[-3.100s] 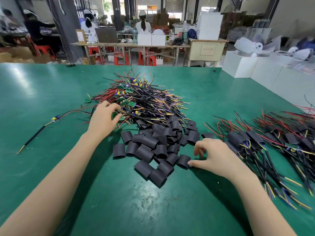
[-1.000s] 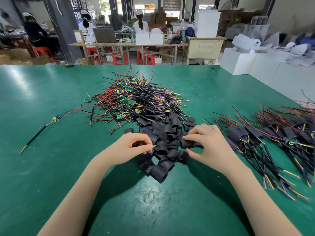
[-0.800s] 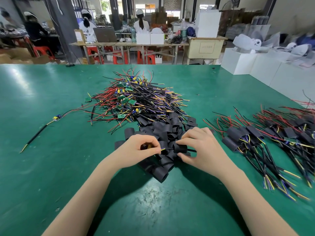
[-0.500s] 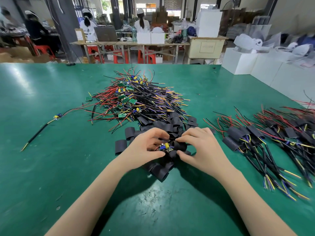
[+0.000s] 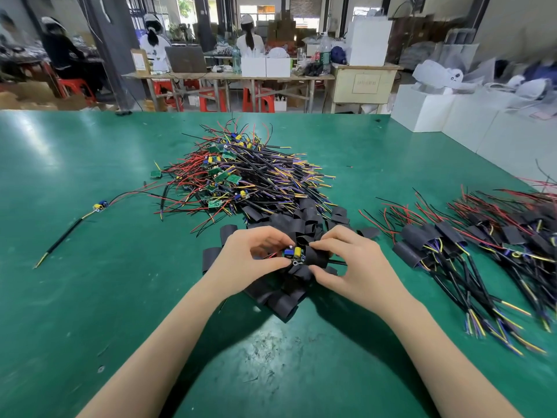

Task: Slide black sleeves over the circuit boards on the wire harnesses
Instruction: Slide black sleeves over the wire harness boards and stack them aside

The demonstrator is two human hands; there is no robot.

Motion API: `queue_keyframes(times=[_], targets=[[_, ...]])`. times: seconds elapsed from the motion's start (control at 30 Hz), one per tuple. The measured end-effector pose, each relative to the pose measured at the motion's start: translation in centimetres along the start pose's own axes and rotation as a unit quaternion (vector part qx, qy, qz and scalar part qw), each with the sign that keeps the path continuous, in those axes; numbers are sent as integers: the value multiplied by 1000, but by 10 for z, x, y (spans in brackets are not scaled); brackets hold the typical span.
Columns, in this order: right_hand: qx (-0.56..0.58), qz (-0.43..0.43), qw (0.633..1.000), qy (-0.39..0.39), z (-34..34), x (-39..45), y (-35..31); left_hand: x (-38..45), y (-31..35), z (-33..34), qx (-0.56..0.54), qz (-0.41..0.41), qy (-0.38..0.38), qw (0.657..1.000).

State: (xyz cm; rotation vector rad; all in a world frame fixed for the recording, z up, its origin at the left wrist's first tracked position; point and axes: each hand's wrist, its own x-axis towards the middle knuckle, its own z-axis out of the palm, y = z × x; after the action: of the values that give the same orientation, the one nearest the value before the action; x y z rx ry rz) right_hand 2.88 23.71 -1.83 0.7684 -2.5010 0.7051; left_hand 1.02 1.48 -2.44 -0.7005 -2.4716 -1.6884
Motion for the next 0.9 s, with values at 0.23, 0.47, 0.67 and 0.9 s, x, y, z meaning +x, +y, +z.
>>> queue_keyframes(times=[0.23,0.47,0.67,0.9], targets=[[60,23,998,6,2,1,1,-1,2,0,-37,-4,3,999],[70,40,997,10,3,2,0,0,0,-1,-47,-14,-1,999],[74,49,996,-12,3,2,-2,-2,3,-4,-40,2,-21,999],[103,47,993,19,4,3,-6,-2,3,-2,-46,-4,-14,999]])
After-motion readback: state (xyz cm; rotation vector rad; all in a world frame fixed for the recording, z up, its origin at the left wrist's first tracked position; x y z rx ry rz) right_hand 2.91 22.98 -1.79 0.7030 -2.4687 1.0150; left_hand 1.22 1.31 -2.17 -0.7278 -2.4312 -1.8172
